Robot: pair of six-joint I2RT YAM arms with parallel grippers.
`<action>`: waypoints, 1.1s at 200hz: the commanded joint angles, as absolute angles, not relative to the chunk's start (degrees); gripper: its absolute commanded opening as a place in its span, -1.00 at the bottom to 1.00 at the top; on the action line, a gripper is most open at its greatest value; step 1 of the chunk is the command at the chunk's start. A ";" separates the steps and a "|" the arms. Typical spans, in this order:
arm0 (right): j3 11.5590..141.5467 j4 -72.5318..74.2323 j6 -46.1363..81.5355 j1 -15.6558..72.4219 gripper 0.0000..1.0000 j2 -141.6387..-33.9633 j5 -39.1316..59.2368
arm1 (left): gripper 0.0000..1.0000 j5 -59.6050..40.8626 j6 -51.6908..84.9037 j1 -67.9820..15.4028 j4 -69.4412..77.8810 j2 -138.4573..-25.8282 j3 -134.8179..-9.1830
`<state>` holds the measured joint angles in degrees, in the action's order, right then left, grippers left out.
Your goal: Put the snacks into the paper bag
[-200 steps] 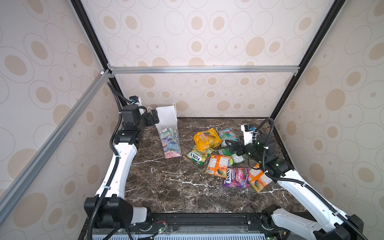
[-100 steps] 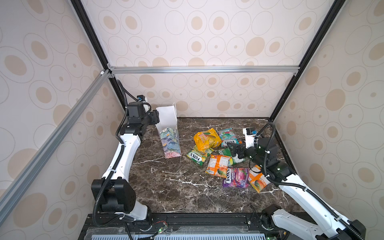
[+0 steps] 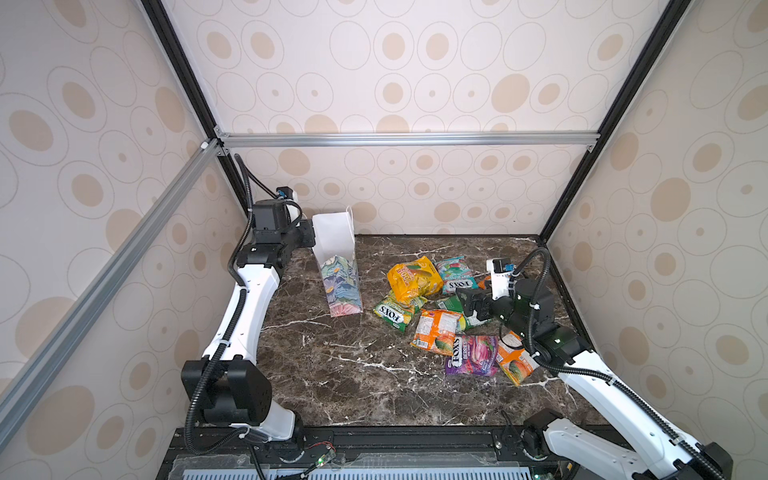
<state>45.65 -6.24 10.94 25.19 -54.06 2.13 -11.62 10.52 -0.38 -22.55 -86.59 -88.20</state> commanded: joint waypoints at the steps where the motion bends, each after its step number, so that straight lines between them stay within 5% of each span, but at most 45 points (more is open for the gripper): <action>1: 49.38 -7.11 8.63 26.63 0.82 -55.80 4.60 | -1.00 -15.62 10.09 -0.24 -23.20 -87.19 -89.74; 102: 83.29 0.19 7.72 44.43 0.82 -90.66 -1.98 | -1.00 -21.30 9.35 -0.07 -25.67 -78.22 -84.02; 163: 87.26 -0.61 8.12 45.76 0.84 -92.02 -1.75 | -1.00 -29.70 10.64 0.79 -26.09 -67.24 -74.16; 220: 90.62 0.04 9.97 49.98 0.83 -96.01 -1.04 | -1.00 -27.26 12.96 0.78 -24.83 -59.53 -66.45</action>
<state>87.42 -0.89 9.04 47.72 -93.97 -1.43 -27.40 12.47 0.45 -24.99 -61.34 -66.48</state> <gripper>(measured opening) 0.916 0.047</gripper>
